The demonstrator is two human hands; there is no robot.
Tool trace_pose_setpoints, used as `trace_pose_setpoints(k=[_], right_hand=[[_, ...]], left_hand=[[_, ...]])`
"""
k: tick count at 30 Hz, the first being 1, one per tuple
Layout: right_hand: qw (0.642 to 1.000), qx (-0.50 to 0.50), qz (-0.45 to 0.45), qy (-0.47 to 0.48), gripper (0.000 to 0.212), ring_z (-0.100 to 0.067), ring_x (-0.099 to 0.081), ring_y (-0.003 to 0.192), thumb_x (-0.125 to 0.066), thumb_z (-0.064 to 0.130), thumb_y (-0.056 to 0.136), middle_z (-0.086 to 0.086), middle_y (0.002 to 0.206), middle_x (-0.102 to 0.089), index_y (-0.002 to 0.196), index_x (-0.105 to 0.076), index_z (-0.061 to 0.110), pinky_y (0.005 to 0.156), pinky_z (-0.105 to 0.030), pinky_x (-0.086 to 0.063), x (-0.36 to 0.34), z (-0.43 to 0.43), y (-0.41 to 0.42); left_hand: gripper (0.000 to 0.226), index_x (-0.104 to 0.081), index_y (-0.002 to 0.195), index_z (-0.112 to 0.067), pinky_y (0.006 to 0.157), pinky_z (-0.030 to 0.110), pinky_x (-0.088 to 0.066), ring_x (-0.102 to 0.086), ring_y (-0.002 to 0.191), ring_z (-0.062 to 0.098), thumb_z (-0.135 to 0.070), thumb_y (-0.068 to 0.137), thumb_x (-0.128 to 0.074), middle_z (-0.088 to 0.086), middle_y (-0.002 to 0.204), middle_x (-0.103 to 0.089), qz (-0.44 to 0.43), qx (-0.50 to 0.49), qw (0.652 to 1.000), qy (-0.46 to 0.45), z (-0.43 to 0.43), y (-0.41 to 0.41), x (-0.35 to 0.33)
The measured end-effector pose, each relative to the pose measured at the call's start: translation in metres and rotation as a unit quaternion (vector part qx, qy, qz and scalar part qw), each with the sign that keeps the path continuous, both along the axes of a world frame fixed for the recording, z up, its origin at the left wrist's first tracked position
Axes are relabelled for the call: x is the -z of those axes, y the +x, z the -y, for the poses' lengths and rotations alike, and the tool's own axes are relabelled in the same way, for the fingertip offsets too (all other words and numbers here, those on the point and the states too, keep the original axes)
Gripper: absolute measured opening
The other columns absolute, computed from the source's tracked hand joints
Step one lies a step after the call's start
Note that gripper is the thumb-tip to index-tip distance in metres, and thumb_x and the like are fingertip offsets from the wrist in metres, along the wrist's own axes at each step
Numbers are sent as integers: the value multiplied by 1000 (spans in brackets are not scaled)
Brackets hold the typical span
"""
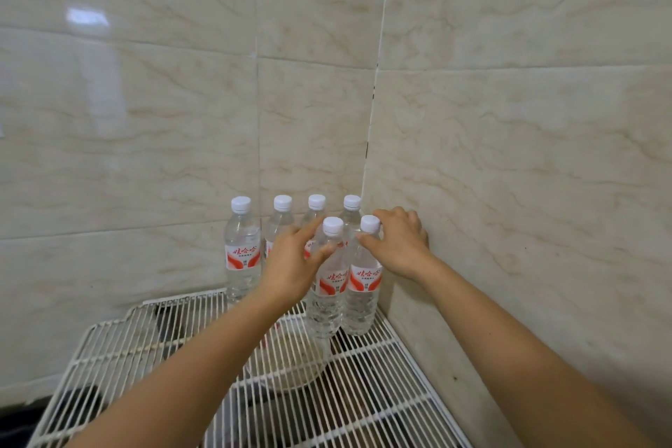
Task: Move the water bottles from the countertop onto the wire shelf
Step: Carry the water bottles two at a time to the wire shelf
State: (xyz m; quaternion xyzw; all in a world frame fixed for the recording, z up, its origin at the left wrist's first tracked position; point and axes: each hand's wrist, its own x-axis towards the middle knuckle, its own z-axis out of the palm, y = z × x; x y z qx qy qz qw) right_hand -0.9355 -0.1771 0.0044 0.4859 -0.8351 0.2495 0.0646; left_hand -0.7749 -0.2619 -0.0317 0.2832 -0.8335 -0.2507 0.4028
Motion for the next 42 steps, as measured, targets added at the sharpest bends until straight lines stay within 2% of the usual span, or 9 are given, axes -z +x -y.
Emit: trace_pose_setpoints(k=[2, 4, 6, 9, 16, 21, 28, 35, 42], right_hand=[[1000, -7, -24, -18, 44, -25, -34, 121, -52, 43, 88, -4, 127, -47, 127, -50, 21, 93, -39, -32, 0, -1, 4], [997, -25, -37, -66, 48, -22, -31, 121, -52, 38, 89, -2, 130, -46, 133, -47, 19, 93, -36, -27, 1, 0, 11], [990, -55, -55, -116, 46, -20, -29, 118, -53, 34, 90, -2, 129, -46, 133, -48, 18, 89, -32, -23, 3, 3, 24], [982, -112, -67, -134, 40, -17, -28, 116, -51, 31, 91, -2, 128, -47, 128, -51, 17, 88, -31, -22, 14, 7, 53], [971, -231, -27, -62, 38, -17, -26, 120, -52, 33, 90, -1, 127, -43, 124, -50, 17, 98, -38, -26, 73, 25, 163], [949, -314, -15, 36, 49, -23, -29, 128, -52, 39, 91, -3, 133, -41, 134, -44, 16, 101, -37, -26, 110, 34, 272], [922, -377, -9, 92, 53, -24, -30, 128, -49, 42, 93, -5, 135, -40, 138, -38, 15, 100, -39, -28, 131, 26, 461], [884, -446, 19, 138, 57, -25, -28, 131, -51, 40, 93, -5, 140, -37, 141, -36, 14, 105, -42, -27, 162, 4, 655], [836, -520, -10, 174, 57, -25, -30, 129, -51, 39, 93, -5, 140, -38, 142, -35, 14, 105, -42, -28, 174, 7, 801]], left_hand=[[57, -34, 142, -36, 85, 27, -42, -50, 91, 4, -44, 89, -54, -10, 111, -50, 20, -24, 1000, 1, 0, 12, 9], [54, -38, 141, -32, 95, 35, -46, -52, 106, 10, -47, 90, -49, -4, 124, -54, 35, -43, 998, 9, 3, 26, 17], [51, -41, 140, -30, 102, 45, -44, -50, 120, 19, -46, 92, -46, 4, 132, -54, 53, -60, 997, 16, 3, 43, 25], [48, -44, 139, -26, 101, 44, -44, -50, 120, 21, -41, 93, -48, 6, 131, -54, 64, -96, 993, 16, -3, 75, 36], [55, -34, 145, -16, 104, 37, -37, -44, 127, 28, -36, 96, -47, 12, 137, -49, 152, -207, 966, 24, -16, 190, 62], [53, -33, 145, -18, 92, 37, -46, -46, 120, 25, -36, 96, -45, 6, 133, -47, 205, -276, 938, 39, -36, 306, 84], [56, -30, 146, -16, 97, 36, -44, -34, 132, 24, -37, 96, -44, 7, 142, -38, 227, -368, 898, 80, -73, 494, 105], [56, -29, 146, -16, 94, 38, -47, -36, 127, 26, -38, 96, -43, 9, 139, -38, 288, -426, 846, 142, -124, 683, 136], [55, -31, 145, -16, 92, 38, -47, -38, 124, 27, -38, 96, -42, 8, 136, -40, 264, -504, 800, 191, -151, 821, 151]])
